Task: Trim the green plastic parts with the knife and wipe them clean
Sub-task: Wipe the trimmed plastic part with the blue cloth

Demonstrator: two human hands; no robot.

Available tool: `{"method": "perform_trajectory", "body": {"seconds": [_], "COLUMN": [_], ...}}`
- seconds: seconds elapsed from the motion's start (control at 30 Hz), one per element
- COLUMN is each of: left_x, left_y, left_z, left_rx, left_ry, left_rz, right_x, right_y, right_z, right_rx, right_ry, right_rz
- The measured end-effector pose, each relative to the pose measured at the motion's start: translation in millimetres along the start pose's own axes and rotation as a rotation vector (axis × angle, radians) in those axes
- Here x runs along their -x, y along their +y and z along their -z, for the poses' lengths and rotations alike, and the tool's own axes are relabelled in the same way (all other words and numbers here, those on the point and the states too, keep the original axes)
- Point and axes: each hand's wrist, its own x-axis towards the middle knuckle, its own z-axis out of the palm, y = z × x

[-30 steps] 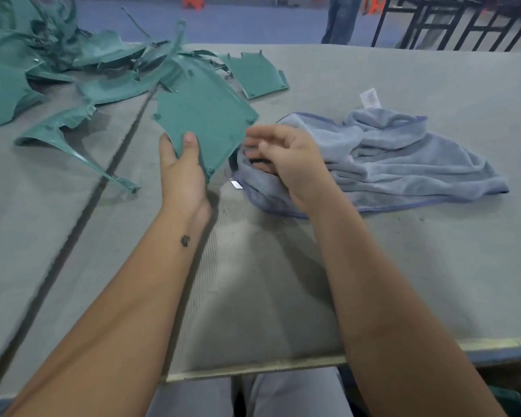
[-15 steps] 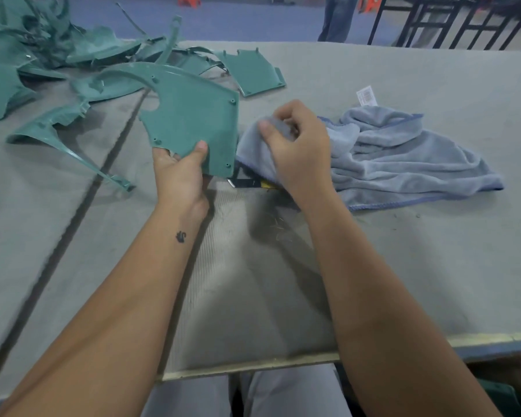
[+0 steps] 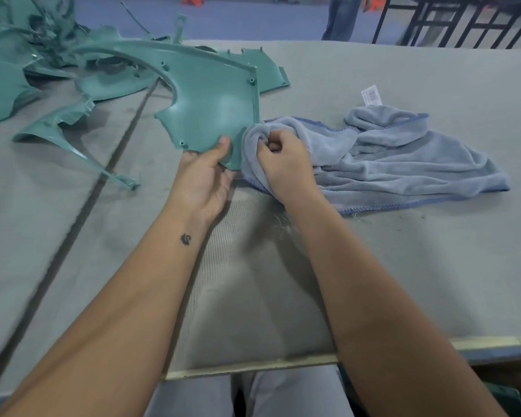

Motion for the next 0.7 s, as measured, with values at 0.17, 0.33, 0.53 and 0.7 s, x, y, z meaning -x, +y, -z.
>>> {"method": "perform_trajectory", "body": {"seconds": [0.17, 0.33, 0.53, 0.7], "left_x": [0, 2, 7, 10], "left_y": [-4, -3, 1, 1], "left_z": [1, 5, 9, 9], "left_rx": [-0.174, -0.425, -0.504, -0.498], "left_ry": [0.055, -0.006, -0.144, -0.159], "left_rz": [-0.006, 0.006, 0.095, 0.075], "right_x": [-7, -15, -22, -16], "right_y": [10, 10, 9, 8], "right_z": [-3, -4, 6, 19], "right_rx": [0.13, 0.112, -0.085, -0.053], "right_ry": [-0.017, 0.119, 0.208, 0.113], "right_rz": [0.035, -0.083, -0.238, -0.131]}}
